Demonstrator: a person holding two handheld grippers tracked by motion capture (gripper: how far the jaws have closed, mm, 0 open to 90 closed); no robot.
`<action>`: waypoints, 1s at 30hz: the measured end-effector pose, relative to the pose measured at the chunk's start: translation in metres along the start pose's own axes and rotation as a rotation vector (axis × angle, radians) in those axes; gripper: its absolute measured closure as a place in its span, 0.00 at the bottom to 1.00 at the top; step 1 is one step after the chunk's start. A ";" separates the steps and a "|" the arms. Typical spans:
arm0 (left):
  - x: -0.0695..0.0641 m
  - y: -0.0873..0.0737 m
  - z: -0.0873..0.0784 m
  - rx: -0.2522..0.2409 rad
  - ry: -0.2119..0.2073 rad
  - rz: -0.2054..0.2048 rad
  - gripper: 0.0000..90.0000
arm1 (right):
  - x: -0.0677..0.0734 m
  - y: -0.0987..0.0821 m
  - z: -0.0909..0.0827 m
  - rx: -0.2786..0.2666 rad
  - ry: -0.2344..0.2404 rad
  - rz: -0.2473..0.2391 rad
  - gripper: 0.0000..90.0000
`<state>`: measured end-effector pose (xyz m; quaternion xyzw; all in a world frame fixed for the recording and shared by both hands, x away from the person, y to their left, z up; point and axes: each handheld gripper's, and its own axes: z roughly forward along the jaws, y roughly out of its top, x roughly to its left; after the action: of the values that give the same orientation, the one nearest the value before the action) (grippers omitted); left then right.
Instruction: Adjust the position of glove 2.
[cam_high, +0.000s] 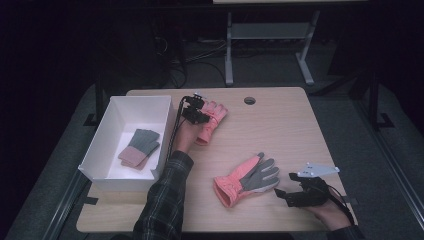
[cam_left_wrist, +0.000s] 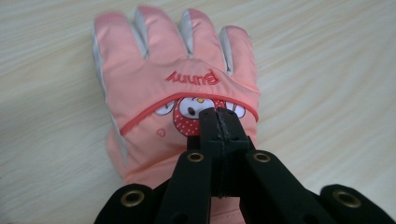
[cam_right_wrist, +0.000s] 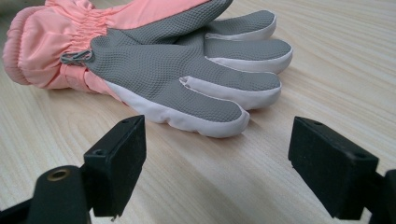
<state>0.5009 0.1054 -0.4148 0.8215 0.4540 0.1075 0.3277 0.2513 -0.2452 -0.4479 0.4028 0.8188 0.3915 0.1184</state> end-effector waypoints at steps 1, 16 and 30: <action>-0.003 0.000 -0.002 -0.003 -0.005 0.014 1.00 | 0.000 0.000 0.000 -0.001 -0.001 -0.001 0.21; -0.064 -0.030 -0.022 0.016 -0.164 0.175 1.00 | 0.000 0.001 -0.001 -0.008 -0.012 0.001 0.21; -0.054 -0.032 -0.026 0.003 -0.109 0.211 0.57 | 0.001 0.001 0.000 -0.005 -0.020 -0.003 0.21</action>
<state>0.4363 0.0852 -0.4091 0.8699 0.3467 0.0958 0.3374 0.2508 -0.2438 -0.4467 0.4050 0.8172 0.3895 0.1282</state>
